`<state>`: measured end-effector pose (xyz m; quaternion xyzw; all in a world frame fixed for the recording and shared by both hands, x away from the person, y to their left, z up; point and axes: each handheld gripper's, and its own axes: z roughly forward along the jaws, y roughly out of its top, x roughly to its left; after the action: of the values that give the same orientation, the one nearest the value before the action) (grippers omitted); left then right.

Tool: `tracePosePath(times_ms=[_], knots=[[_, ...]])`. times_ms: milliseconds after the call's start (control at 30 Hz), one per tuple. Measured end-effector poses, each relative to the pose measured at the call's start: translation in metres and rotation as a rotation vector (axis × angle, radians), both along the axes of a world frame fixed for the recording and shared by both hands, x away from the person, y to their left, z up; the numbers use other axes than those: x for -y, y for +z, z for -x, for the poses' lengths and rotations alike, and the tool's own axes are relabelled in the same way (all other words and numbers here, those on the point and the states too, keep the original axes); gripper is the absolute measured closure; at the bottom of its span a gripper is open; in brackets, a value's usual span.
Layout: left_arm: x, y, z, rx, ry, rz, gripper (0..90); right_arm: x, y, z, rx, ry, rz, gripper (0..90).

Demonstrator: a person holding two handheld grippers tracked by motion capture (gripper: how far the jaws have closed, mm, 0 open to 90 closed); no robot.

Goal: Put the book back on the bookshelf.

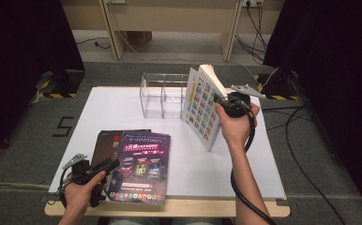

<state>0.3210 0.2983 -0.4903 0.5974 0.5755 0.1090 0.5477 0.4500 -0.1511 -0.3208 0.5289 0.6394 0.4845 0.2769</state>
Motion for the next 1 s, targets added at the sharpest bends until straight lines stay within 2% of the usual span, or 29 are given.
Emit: tracePosePath(times_ms=[200,333,567,800,1000], knots=[[0.0,0.0,0.0,-0.001,-0.001,-0.003,48.4,0.002,0.004,-0.004,-0.036,0.016,-0.005,73.5],[0.001,-0.001,0.0,-0.002,-0.005,-0.007,48.3,0.002,0.005,-0.005,-0.04,0.02,0.008,74.1],[0.0,-0.001,0.0,-0.002,0.001,-0.004,48.1,-0.002,0.002,-0.001,-0.01,0.009,0.017,74.3],[-0.001,-0.001,0.0,-0.001,0.004,-0.004,48.0,-0.005,0.002,0.001,-0.002,0.009,0.019,74.4],[-0.002,-0.001,0.0,-0.004,0.006,-0.003,47.8,-0.01,0.003,0.002,0.019,0.0,0.007,74.6]])
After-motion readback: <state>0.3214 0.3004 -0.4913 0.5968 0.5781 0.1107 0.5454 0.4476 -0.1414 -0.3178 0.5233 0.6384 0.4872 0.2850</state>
